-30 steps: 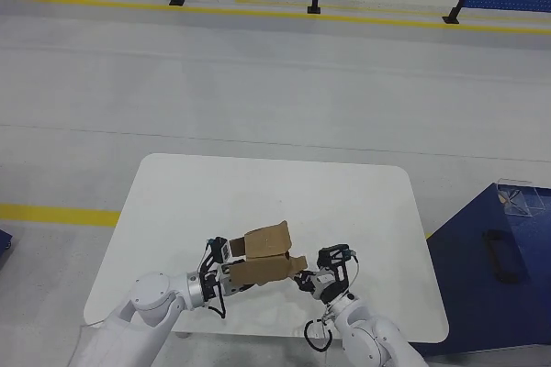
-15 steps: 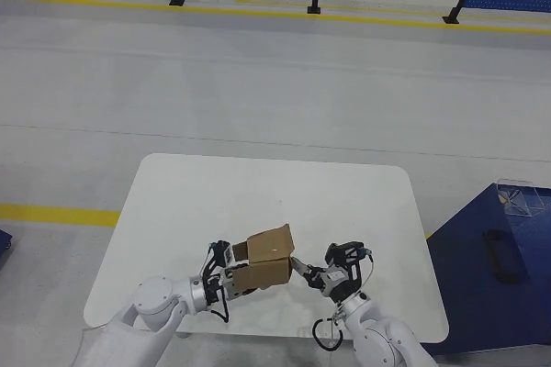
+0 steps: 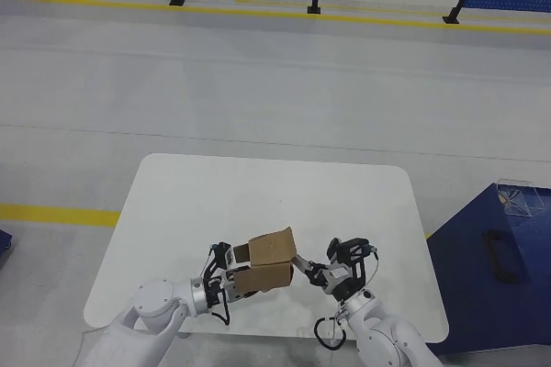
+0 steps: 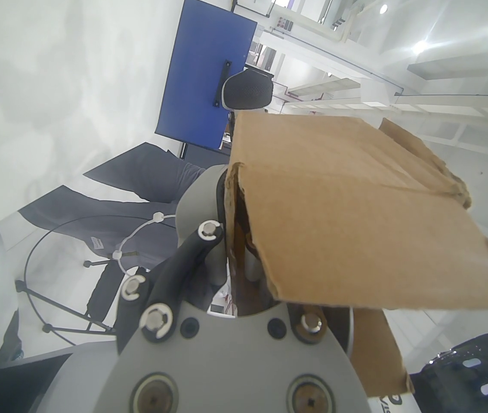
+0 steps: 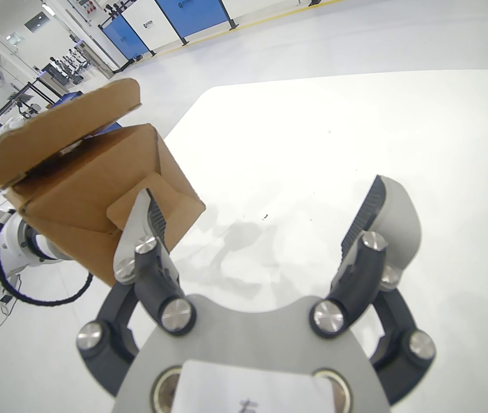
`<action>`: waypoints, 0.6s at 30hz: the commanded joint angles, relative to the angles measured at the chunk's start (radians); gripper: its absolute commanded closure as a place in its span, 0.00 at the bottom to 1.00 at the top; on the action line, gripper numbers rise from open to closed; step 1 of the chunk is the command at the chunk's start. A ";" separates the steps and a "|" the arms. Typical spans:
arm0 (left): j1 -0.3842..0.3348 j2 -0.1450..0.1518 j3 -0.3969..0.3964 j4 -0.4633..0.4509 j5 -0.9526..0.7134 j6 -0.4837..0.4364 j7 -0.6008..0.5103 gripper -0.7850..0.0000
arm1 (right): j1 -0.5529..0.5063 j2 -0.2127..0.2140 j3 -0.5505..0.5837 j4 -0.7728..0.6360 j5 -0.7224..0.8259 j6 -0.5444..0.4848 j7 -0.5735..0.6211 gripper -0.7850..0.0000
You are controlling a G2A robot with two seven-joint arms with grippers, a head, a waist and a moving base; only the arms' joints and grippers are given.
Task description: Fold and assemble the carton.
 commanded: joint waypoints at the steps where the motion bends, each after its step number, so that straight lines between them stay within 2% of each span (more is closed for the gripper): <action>1: 0.001 0.000 -0.001 -0.001 0.000 0.001 0.000 1.00 | 0.000 0.000 -0.001 -0.007 -0.007 0.002 0.006 0.00; 18: 0.008 0.000 -0.005 -0.001 0.001 -0.006 0.001 1.00 | 0.011 -0.002 -0.023 -0.006 -0.064 0.019 0.036 0.00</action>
